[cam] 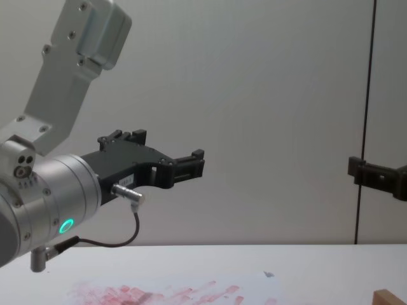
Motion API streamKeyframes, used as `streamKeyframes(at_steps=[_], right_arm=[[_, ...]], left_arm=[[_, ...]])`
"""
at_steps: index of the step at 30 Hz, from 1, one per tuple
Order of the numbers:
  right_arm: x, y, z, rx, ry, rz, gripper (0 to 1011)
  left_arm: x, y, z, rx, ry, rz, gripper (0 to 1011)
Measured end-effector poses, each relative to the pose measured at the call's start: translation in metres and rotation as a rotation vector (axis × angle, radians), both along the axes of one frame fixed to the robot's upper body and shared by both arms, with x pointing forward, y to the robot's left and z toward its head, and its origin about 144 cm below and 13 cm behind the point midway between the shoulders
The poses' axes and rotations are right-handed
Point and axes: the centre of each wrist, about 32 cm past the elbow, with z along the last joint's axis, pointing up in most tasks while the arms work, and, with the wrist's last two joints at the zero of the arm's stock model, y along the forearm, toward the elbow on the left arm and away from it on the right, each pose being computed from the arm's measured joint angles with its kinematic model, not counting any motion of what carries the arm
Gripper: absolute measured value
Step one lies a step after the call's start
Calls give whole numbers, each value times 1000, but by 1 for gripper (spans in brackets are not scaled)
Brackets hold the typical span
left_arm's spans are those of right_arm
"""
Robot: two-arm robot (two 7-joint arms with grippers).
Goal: Use the one hand to pick up the stamp and affix it onto the A4 paper.
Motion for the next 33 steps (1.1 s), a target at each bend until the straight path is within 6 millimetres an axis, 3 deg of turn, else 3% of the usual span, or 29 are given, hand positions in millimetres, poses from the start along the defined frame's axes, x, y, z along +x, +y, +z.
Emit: streamKeyframes(at_steps=[33], right_arm=[[0,0,0,0,-1,-1,1001]], left_arm=[[0,0,0,0,0,0,1001]])
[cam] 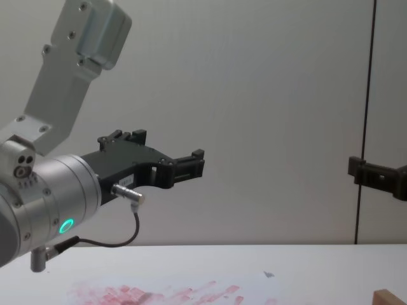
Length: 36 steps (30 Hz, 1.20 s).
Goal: Use the one hand to pick up the stamp and affix it onto the A4 paper.
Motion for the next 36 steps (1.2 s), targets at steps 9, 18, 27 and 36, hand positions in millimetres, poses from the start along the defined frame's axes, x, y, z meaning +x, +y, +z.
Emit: streamKeyframes(at_steps=[9,18,27,36], right_arm=[[-2,-3,-1,0,8,2,1001],[-15,-13,-2,3,60,4,1001],[-30,-22,-10,-3,151,-35,1001],[-33,-21,-20,-23,222,-56,1001]], left_arm=[[0,0,0,0,0,0,1002],[0,0,0,0,0,0,1002],[0,0,0,0,0,0,1001],[0,0,0,0,0,0,1002]])
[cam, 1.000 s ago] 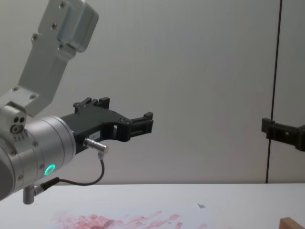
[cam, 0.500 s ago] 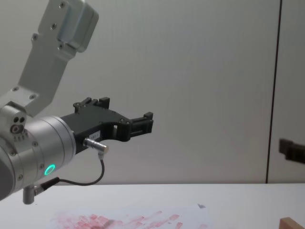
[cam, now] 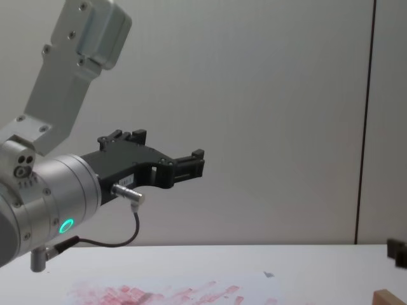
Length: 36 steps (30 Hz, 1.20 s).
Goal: Use the one hand to pick up the stamp and affix it onto the A4 paper.
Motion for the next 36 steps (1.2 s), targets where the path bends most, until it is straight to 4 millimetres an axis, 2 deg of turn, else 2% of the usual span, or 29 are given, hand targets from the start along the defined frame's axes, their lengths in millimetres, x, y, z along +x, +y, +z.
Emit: streamKeyframes(at_steps=[36], right_arm=[[30,26,-39,-83,159,-32,1001]], left_arm=[[0,0,0,0,0,0,1001]])
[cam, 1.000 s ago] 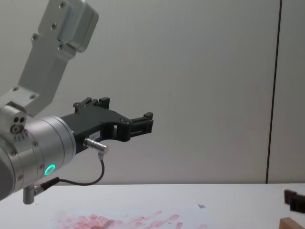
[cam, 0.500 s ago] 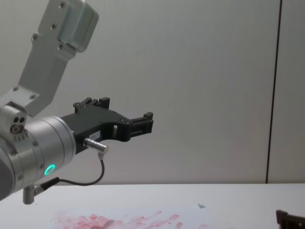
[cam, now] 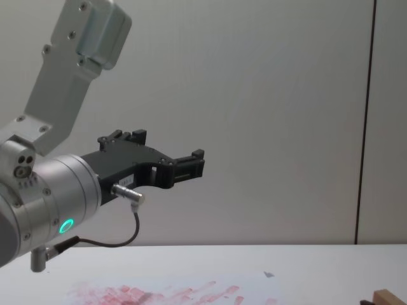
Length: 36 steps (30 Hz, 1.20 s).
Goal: Use the one hand to pick up the stamp and affix it onto the A4 paper.
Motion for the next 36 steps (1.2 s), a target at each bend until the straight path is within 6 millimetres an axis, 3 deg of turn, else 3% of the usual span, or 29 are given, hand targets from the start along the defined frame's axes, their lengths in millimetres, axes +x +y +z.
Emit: streamKeyframes(at_steps=[9,29,36], right_arm=[[2,3,-4,-6,11,0,846],[4,5,-7,-10,20,2,224],[5,6,-3,-6,-1,10,220]], left_arm=[[0,0,0,0,0,0,1001],[0,0,0,0,0,0,1001],[0,0,0,0,0,0,1002]])
